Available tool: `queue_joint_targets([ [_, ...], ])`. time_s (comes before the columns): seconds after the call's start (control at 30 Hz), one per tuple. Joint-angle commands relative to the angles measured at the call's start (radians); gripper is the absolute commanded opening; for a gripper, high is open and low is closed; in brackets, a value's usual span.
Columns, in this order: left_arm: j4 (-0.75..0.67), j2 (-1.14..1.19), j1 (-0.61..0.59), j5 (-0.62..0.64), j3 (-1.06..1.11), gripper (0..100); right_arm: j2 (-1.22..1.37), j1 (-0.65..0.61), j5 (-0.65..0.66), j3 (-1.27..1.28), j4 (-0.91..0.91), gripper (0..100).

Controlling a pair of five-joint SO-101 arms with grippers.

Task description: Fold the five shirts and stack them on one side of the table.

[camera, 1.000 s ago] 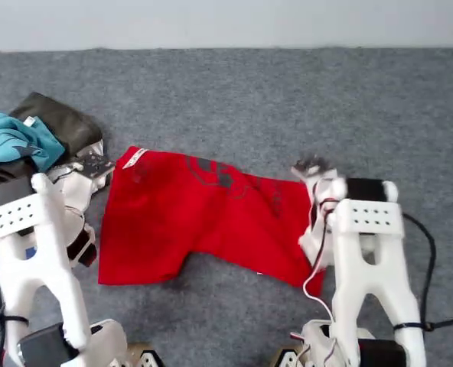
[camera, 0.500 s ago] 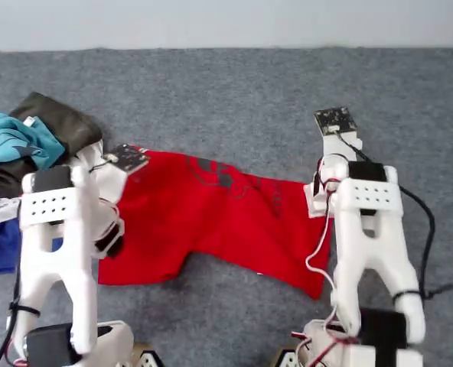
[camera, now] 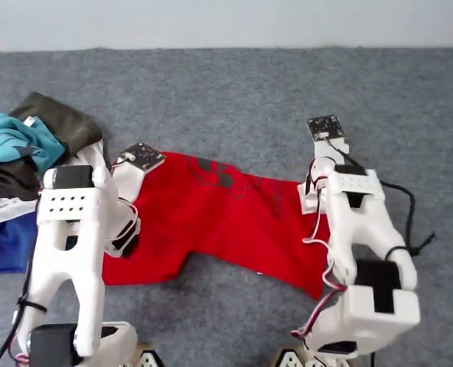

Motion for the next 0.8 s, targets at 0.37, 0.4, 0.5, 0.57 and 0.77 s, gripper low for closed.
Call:
queue_joint_targets([
  [0.37, 0.035, -0.025, 0.006, 0.012, -0.031, 10, 0.170, 0.120, 0.012, -0.216, -0.156, 4.6],
  [0.4, 0.035, -0.025, 0.006, 0.012, -0.031, 10, 0.196, 0.117, 0.034, -0.244, -0.159, 4.6],
  [0.5, 0.035, -0.025, 0.006, 0.012, -0.031, 10, 0.283, 0.119, 0.091, -0.347, -0.154, 5.0],
  [0.57, 0.035, -0.025, 0.006, 0.012, -0.031, 10, 0.338, 0.124, 0.089, -0.408, -0.153, 5.1],
  [0.77, 0.035, -0.025, 0.006, 0.012, -0.031, 10, 0.418, 0.137, 0.087, -0.569, -0.058, 5.1],
])
